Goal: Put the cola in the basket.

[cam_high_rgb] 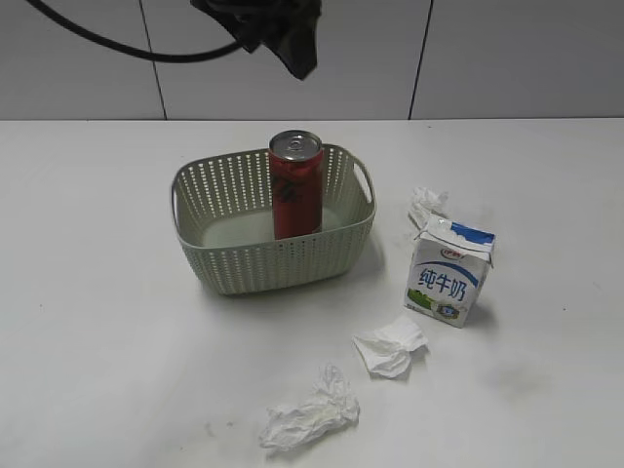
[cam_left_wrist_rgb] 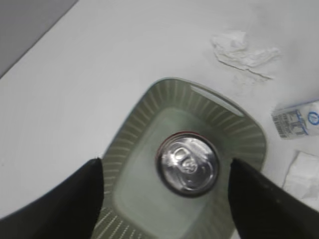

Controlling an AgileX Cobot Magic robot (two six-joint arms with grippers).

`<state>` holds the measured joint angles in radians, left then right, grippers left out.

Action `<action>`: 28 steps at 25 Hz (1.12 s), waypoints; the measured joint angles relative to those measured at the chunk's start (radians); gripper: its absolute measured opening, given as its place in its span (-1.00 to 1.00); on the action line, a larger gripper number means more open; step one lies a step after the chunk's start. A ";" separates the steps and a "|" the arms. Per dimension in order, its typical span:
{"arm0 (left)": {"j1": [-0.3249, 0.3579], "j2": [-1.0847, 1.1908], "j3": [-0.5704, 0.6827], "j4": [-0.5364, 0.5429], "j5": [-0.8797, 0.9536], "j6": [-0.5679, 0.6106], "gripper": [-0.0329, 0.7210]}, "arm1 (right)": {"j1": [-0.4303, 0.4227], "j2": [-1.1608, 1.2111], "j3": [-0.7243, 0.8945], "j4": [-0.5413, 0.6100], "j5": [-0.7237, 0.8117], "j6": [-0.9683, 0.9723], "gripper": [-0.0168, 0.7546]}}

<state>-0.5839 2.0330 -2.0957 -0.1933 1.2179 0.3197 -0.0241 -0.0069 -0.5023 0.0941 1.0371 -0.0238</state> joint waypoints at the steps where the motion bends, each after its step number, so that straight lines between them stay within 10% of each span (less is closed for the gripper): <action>1: 0.017 -0.011 0.000 0.000 0.000 -0.005 0.66 | 0.000 0.000 0.000 0.000 0.000 0.000 0.52; 18: 0.532 -0.283 0.278 0.002 0.000 -0.094 0.65 | 0.000 0.000 0.000 0.000 0.000 -0.001 0.52; 28: 0.619 -0.529 0.672 -0.049 -0.001 -0.103 0.65 | 0.000 0.000 0.000 0.000 0.000 0.000 0.52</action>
<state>0.0350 1.5040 -1.4242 -0.2418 1.2169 0.2171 -0.0241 -0.0069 -0.5023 0.0941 1.0371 -0.0238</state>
